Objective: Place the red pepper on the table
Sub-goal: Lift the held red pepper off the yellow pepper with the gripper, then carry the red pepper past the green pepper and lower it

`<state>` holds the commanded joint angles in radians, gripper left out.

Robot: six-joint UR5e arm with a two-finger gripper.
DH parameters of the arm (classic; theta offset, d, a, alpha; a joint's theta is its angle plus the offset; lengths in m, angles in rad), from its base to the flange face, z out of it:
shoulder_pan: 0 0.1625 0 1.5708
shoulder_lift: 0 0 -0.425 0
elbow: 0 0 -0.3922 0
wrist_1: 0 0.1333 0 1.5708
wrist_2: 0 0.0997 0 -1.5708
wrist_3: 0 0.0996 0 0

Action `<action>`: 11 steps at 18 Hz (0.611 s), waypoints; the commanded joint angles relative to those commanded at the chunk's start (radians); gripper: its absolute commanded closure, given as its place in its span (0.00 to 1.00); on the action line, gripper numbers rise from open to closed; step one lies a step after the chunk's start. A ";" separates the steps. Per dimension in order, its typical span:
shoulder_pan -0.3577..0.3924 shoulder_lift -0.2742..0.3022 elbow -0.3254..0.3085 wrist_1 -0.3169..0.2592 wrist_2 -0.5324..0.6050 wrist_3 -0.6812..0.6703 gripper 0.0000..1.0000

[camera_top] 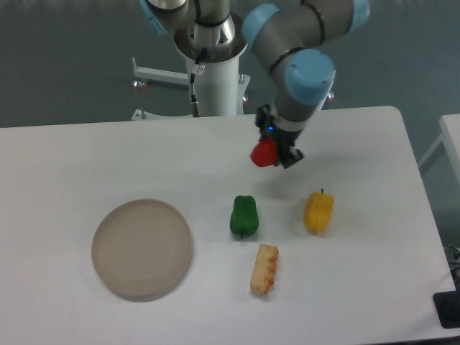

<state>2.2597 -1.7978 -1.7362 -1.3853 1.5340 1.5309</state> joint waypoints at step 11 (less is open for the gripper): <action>-0.100 -0.055 -0.089 0.109 0.009 -0.054 0.72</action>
<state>2.1599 -1.8530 -1.8254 -1.2763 1.5432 1.4773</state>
